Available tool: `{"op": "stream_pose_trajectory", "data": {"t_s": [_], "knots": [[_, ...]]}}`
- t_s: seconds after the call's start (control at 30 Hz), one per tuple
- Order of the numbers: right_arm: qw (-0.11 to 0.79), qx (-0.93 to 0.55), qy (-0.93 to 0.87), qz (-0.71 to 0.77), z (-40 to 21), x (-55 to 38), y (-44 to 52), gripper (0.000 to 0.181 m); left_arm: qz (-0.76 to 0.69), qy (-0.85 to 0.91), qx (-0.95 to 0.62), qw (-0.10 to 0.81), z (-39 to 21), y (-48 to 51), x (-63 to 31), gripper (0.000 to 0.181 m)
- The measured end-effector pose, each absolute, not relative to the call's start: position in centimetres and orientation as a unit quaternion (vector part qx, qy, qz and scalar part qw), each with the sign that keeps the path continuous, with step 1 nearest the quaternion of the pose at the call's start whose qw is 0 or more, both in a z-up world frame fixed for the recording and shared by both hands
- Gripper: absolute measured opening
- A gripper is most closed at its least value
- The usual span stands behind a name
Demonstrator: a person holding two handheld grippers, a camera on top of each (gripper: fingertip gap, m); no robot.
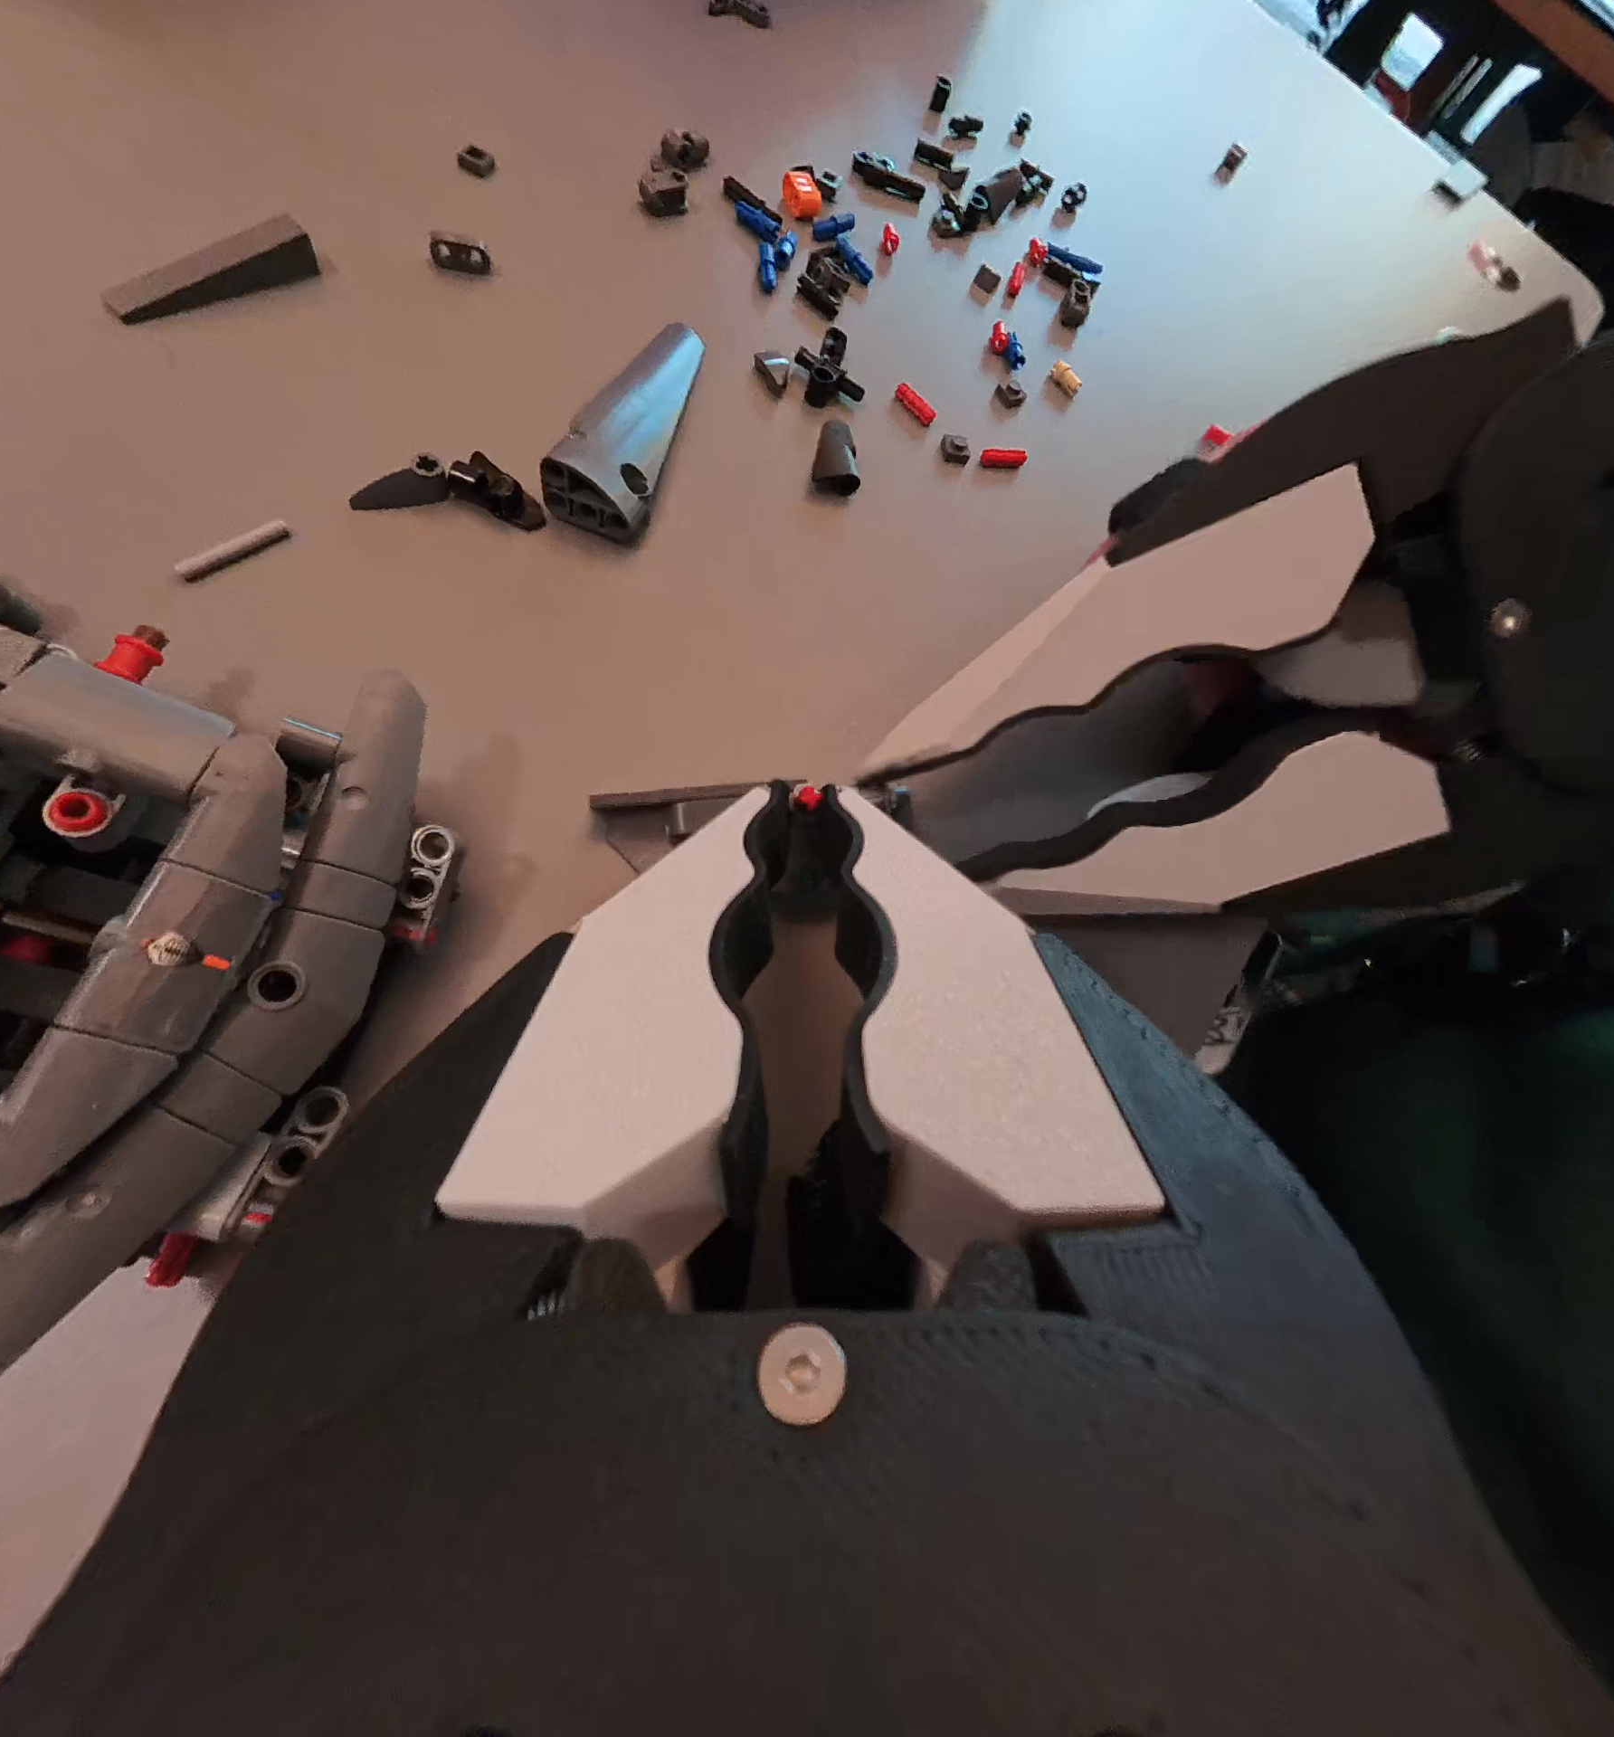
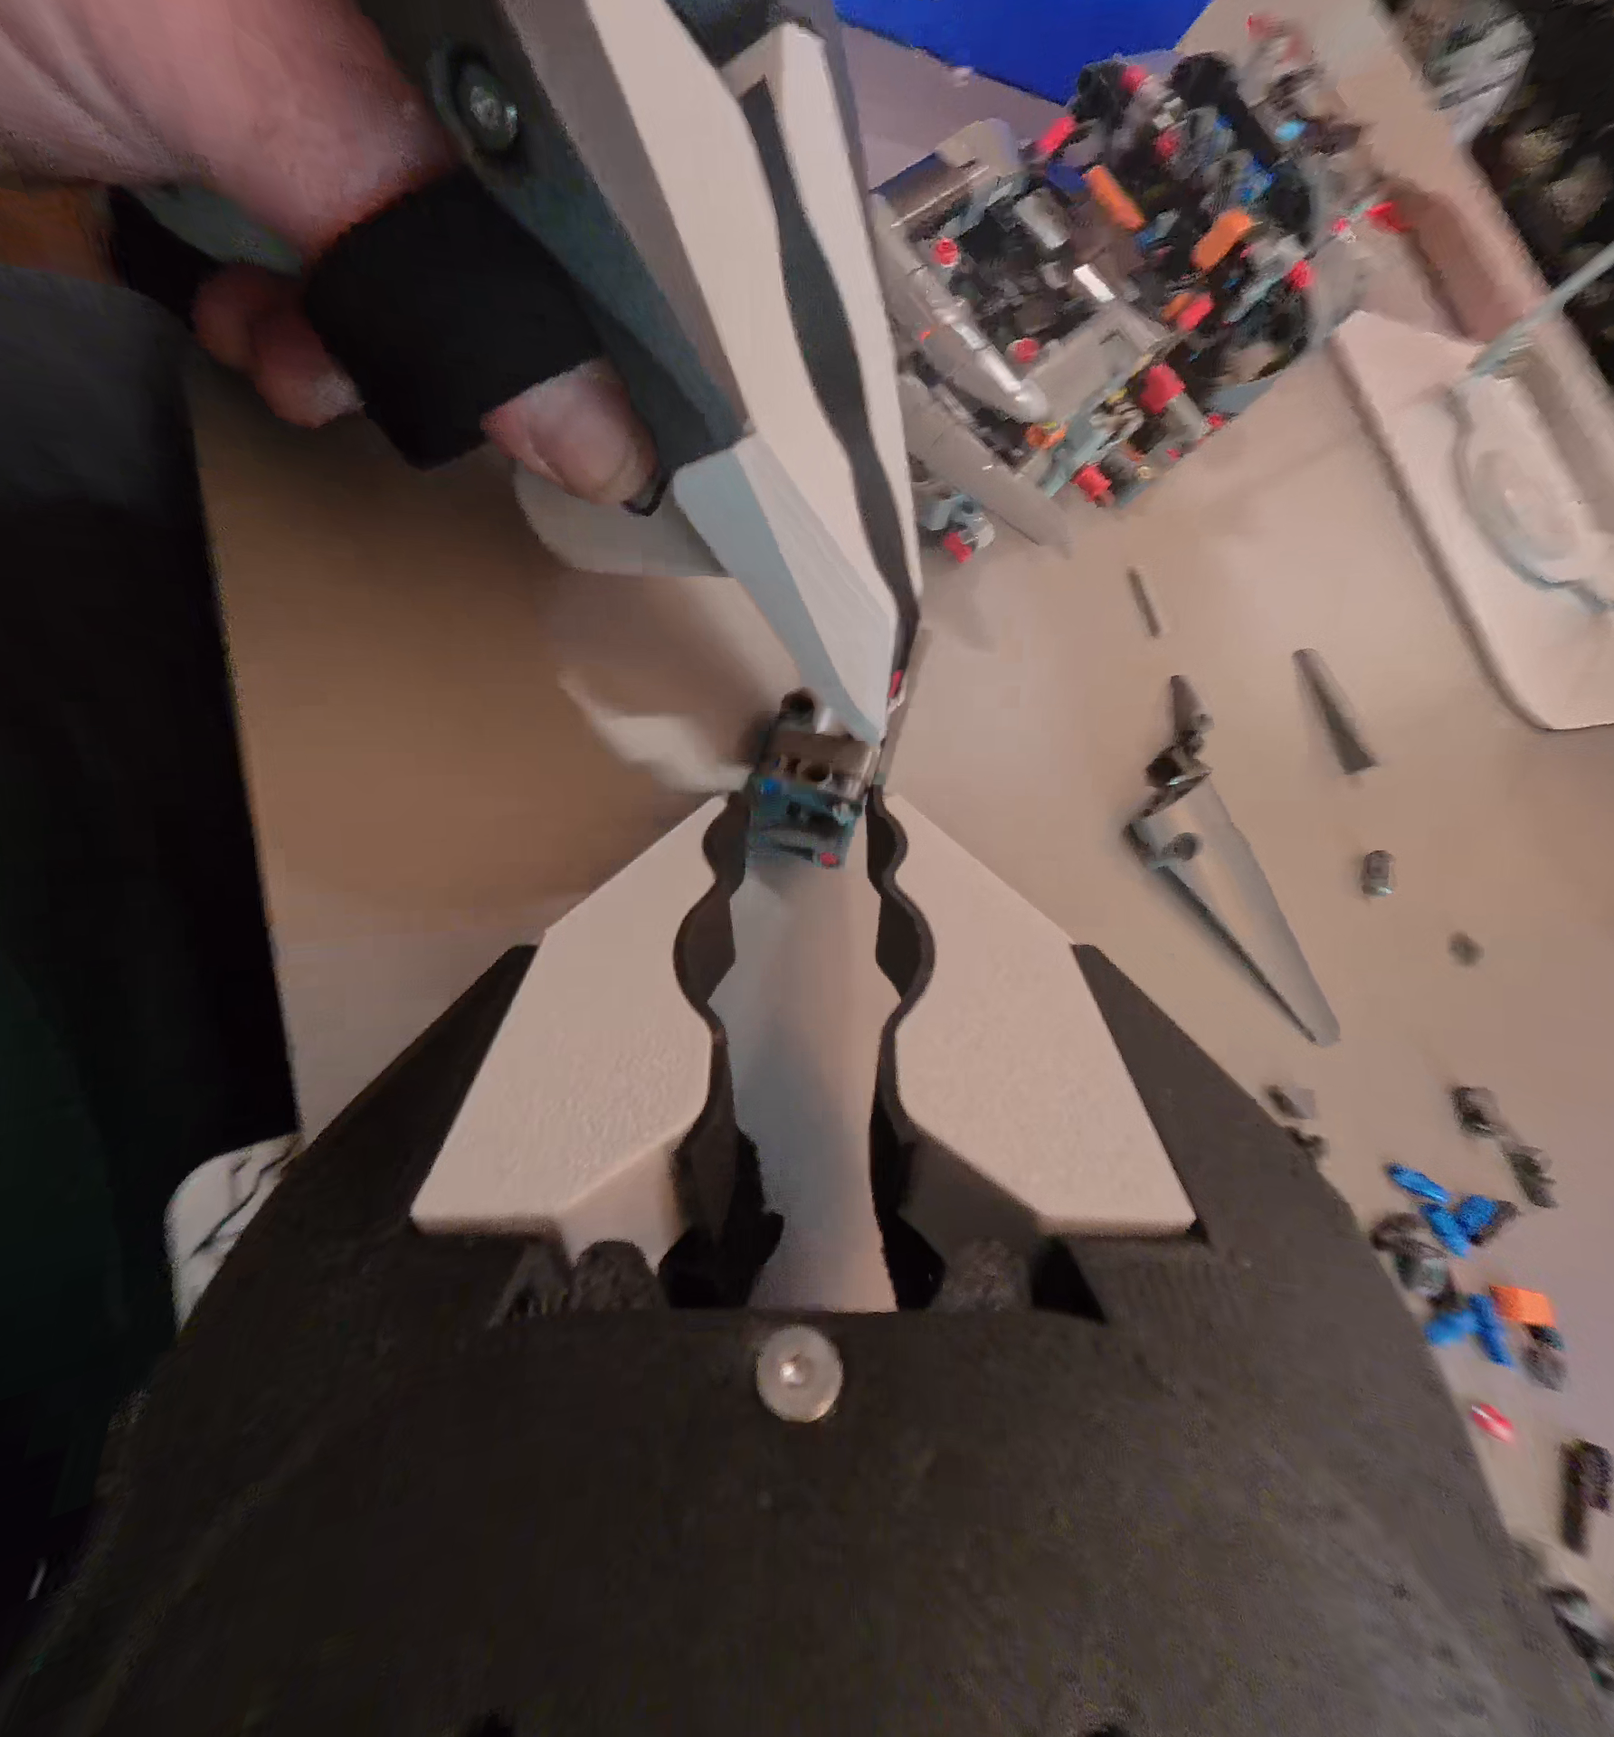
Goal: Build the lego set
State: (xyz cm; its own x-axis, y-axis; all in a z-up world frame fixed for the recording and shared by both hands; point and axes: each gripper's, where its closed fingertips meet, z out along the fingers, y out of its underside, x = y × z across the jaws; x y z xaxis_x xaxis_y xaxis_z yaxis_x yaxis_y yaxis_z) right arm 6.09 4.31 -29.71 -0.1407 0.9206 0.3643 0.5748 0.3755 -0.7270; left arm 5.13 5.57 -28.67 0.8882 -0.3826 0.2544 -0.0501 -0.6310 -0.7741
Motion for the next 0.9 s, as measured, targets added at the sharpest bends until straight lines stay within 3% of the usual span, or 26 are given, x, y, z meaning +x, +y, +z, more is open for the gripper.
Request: {"op": "stream_pose_trajectory", "data": {"t_s": [0.2,0.43,0.6,0.73,0.9], "knots": [[0.332,-0.508,-0.719,0.339,-28.3,7.5,3.2,0.012,-0.22,0.207,-0.872,0.385,-28.3,4.8,5.7,0.005],[0.323,-0.492,-0.739,0.328,-28.9,7.1,3.6,0.002,-0.214,0.263,-0.866,0.368,-28.8,4.2,6.4,0.004],[0.309,-0.477,-0.753,0.332,-29.1,7.0,3.4,0.01,-0.213,0.297,-0.859,0.358,-29.0,4.0,6.6,0.005],[0.292,-0.458,-0.756,0.365,-28.5,7.2,3.1,0.029,-0.232,0.337,-0.846,0.343,-28.9,3.4,6.9,0.004],[0.25,-0.419,-0.792,0.366,-29.4,7.0,2.1,0.029,-0.249,0.379,-0.83,0.324,-29.1,2.9,7.3,0.005]]}}
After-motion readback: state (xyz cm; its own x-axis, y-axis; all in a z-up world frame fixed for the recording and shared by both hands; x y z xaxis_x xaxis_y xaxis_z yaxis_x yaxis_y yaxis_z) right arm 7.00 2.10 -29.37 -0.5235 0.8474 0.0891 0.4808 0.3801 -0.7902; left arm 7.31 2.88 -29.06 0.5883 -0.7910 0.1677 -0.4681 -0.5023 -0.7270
